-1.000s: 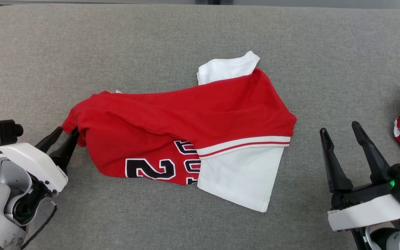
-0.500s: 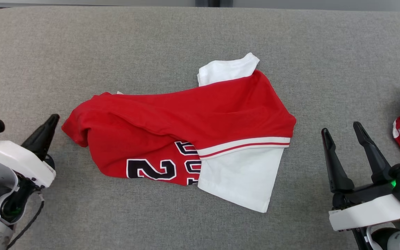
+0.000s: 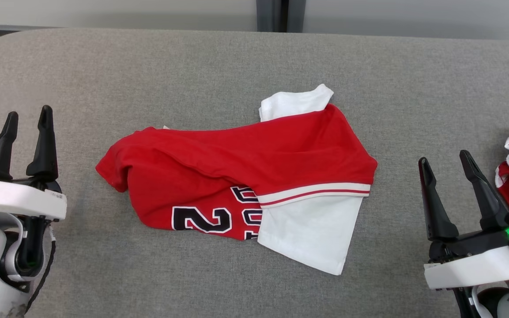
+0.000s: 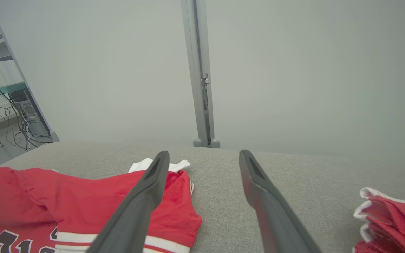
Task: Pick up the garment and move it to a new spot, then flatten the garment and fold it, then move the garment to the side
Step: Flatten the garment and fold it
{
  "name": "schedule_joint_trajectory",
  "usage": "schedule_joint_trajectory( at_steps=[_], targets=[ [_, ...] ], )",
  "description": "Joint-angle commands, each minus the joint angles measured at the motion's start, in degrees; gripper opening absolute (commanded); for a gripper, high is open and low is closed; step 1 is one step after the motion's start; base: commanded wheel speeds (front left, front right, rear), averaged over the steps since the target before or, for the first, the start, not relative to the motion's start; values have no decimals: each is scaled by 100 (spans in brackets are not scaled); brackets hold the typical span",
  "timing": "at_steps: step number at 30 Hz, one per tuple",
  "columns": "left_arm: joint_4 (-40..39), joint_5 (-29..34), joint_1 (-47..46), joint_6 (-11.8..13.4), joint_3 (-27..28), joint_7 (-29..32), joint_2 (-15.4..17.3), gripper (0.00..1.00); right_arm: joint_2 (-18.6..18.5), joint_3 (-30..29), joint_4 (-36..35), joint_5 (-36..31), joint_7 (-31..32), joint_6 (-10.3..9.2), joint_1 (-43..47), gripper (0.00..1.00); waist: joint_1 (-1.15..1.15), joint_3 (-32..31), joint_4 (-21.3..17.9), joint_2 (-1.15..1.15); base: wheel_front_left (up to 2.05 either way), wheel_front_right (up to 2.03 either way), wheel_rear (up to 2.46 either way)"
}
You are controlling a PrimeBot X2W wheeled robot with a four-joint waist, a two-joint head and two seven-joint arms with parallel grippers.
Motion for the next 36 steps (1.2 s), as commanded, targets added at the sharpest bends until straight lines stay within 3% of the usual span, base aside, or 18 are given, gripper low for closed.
schedule_joint_trajectory(
  at_steps=[1,7,13,18,36],
  targets=[
    [-343,323,187,214,225,-30,-100,100,-32,-2,39,15,-56,2,-41,100,0,-103,-3,0,0,0,0],
    [-1314,1459,972,671,607,-33,-514,100,-33,34,172,38,-99,2,50,100,0,-362,-55,0,0,0,0],
    [-1611,2166,1635,812,670,-33,-762,100,-34,57,348,66,-158,2,227,100,0,-665,-143,0,0,0,0],
    [-1577,2329,1988,756,718,-34,-899,100,-34,27,444,81,-175,2,382,100,0,-841,-194,0,0,0,0],
    [-1026,2684,2120,94,1135,-35,-1062,100,-34,18,615,244,-270,2,655,100,0,-1164,-319,0,0,0,0]
  ],
)
